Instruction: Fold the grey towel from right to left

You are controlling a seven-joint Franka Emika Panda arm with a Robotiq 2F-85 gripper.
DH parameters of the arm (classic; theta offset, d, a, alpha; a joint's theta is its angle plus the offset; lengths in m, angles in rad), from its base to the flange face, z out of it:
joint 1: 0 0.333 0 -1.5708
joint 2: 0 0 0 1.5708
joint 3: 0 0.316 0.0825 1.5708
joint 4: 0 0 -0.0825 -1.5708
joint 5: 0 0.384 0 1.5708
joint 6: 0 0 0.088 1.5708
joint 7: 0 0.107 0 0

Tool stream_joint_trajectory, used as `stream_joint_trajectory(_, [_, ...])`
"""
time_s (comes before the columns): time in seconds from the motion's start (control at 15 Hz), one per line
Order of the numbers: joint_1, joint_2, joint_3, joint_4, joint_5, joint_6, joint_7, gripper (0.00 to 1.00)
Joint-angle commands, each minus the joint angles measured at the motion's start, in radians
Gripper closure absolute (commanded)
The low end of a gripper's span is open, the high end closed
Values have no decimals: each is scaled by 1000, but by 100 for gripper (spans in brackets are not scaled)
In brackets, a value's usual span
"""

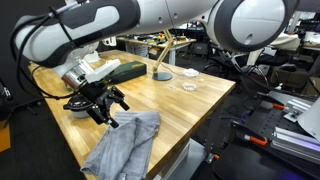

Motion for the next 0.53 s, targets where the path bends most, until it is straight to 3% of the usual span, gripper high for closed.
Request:
stream_joint_trajectory(0.0, [-11,1,26,-14,22,34,-44,0])
stream_joint_trajectory(0.47, [-34,1,54,-49,61,111,-70,0])
